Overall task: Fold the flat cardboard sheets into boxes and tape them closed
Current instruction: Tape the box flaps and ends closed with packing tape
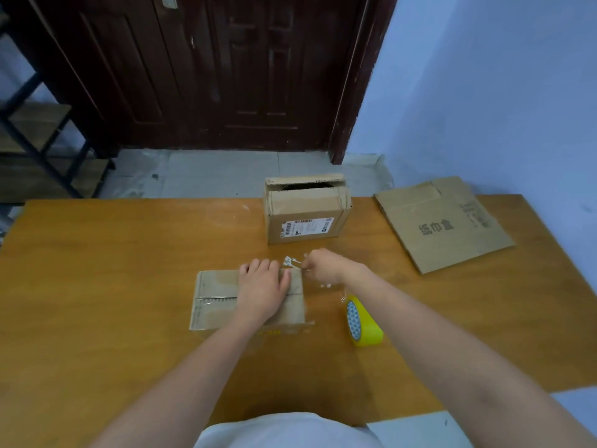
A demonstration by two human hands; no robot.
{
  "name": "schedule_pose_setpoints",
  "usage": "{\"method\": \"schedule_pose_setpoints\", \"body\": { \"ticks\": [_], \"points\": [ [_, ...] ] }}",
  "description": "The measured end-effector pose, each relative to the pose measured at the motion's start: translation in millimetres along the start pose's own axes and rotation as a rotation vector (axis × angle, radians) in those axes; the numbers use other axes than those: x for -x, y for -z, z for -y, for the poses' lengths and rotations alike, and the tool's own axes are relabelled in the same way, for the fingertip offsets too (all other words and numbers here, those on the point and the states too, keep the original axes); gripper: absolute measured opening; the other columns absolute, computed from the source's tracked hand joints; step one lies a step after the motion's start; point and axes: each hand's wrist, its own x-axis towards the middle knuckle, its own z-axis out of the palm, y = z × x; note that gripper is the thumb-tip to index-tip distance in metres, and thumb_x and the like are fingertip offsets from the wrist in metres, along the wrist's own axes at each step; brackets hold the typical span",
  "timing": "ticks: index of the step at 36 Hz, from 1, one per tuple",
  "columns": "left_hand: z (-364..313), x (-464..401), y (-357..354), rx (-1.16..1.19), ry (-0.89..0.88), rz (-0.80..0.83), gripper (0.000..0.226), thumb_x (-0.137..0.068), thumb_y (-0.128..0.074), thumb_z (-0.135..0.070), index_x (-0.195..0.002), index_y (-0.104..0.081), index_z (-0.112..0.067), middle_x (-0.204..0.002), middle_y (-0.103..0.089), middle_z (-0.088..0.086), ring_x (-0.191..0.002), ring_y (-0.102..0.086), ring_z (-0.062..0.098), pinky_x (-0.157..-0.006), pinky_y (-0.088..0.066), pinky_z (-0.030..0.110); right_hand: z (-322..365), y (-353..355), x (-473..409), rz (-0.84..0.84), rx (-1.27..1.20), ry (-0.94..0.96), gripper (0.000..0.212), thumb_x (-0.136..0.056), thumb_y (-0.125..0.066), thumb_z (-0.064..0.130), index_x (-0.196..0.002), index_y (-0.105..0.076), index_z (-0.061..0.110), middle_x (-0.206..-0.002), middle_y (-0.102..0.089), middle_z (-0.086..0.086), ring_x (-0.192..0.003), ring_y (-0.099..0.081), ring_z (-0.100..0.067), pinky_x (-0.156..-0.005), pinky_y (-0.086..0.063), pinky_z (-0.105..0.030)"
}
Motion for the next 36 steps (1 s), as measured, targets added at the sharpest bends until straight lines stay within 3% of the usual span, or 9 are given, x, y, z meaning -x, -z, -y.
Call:
{"method": "schedule_pose_setpoints", "body": {
  "ticks": [5,10,15,20,25,28,29,32,36],
  "points": [
    [1.2,-0.2,-3.5,-0.003,-0.008,-0.022,0.064,-0.086,-0.009,-0.049,-0.086,-0.062,-0.013,-0.089,-0.065,0.005,-0.089,-0.055,0.028,-0.081,-0.034,0.039,8.3,-8.1,2.6,-0.100,0.052,-0.043,0.017,-0.088,-0.052,0.017,-0.075,-0.062,0.018,-0.084,-0.061,-0.008,-0.080,-0.057,-0.027,-0.064,-0.040,-0.029],
    [1.5,0.1,-2.2,-0.035,-0.019,-0.009,0.071,-0.083,0.001,-0.051,-0.095,-0.060,-0.016,-0.100,-0.063,0.002,-0.097,-0.052,0.024,-0.084,-0.029,0.036,7.5,-15.6,10.3,-0.177,0.044,-0.085,0.022,-0.091,-0.050,0.018,-0.099,-0.069,0.012,-0.098,-0.067,-0.012,-0.087,-0.061,-0.030,-0.067,-0.044,-0.030],
    [-2.3,0.9,-0.9,-0.084,-0.018,0.028,0.050,-0.098,-0.019,-0.046,-0.102,-0.059,-0.016,-0.107,-0.062,0.003,-0.102,-0.050,0.023,-0.087,-0.030,0.036,8.0,-33.8,14.0,-0.232,-0.072,-0.158,0.022,-0.092,-0.047,0.013,-0.094,-0.067,0.006,-0.097,-0.066,-0.017,-0.089,-0.061,-0.033,-0.065,-0.040,-0.031],
    [-3.4,-0.3,-2.1,-0.094,-0.015,0.052,0.045,-0.099,-0.025,-0.045,-0.109,-0.058,-0.016,-0.112,-0.061,0.001,-0.107,-0.049,0.022,-0.092,-0.029,0.036,8.1,-43.9,24.3,-0.178,-0.284,-0.168,0.030,-0.094,-0.041,0.007,-0.114,-0.064,0.004,-0.115,-0.062,-0.020,-0.106,-0.057,-0.035,-0.086,-0.045,-0.034],
    [-1.7,-0.4,-3.7,-0.072,-0.008,0.023,0.051,-0.098,-0.020,-0.046,-0.106,-0.060,-0.016,-0.110,-0.063,0.002,-0.106,-0.050,0.023,-0.091,-0.030,0.036,4.1,-55.9,43.5,-0.082,-0.493,-0.190,0.059,-0.087,-0.029,-0.010,-0.139,-0.046,0.012,-0.144,-0.044,-0.006,-0.131,-0.042,-0.021,-0.100,-0.036,-0.023],
    [-2.4,0.4,-2.0,-0.065,-0.018,0.022,0.044,-0.099,-0.026,-0.043,-0.107,-0.060,-0.016,-0.111,-0.062,0.002,-0.106,-0.050,0.023,-0.092,-0.029,0.036,-0.8,-62.6,54.5,-0.110,-0.514,-0.194,0.056,-0.089,-0.030,-0.008,-0.136,-0.050,0.014,-0.142,-0.046,-0.006,-0.121,-0.047,-0.018,-0.089,-0.040,-0.017],
    [-2.5,0.6,-0.6,-0.067,-0.017,0.026,0.044,-0.099,-0.026,-0.043,-0.108,-0.059,-0.016,-0.112,-0.062,0.001,-0.107,-0.050,0.022,-0.092,-0.030,0.035,-1.8,-65.0,58.8,-0.152,-0.497,-0.191,0.054,-0.090,-0.031,-0.006,-0.135,-0.050,0.016,-0.143,-0.046,-0.006,-0.123,-0.047,-0.018,-0.088,-0.041,-0.018],
    [-2.4,0.0,-1.0,-0.068,-0.018,0.036,0.044,-0.099,-0.024,-0.043,-0.108,-0.058,-0.017,-0.113,-0.061,0.000,-0.107,-0.049,0.021,-0.091,-0.029,0.035,-1.5,-75.1,69.4,-0.276,-0.437,-0.145,0.052,-0.091,-0.038,0.000,-0.139,-0.045,0.018,-0.146,-0.043,-0.002,-0.135,-0.037,-0.018,-0.108,-0.033,-0.027],
    [-1.5,-0.3,-2.7,-0.068,-0.026,0.031,0.045,-0.099,-0.023,-0.043,-0.107,-0.059,-0.017,-0.111,-0.061,0.000,-0.105,-0.049,0.021,-0.090,-0.029,0.035,9.8,-93.5,69.1,-0.239,-0.392,-0.086,0.057,-0.087,-0.042,0.004,-0.142,-0.041,0.019,-0.148,-0.040,-0.001,-0.138,-0.032,-0.021,-0.115,-0.024,-0.044]
  ]
}}
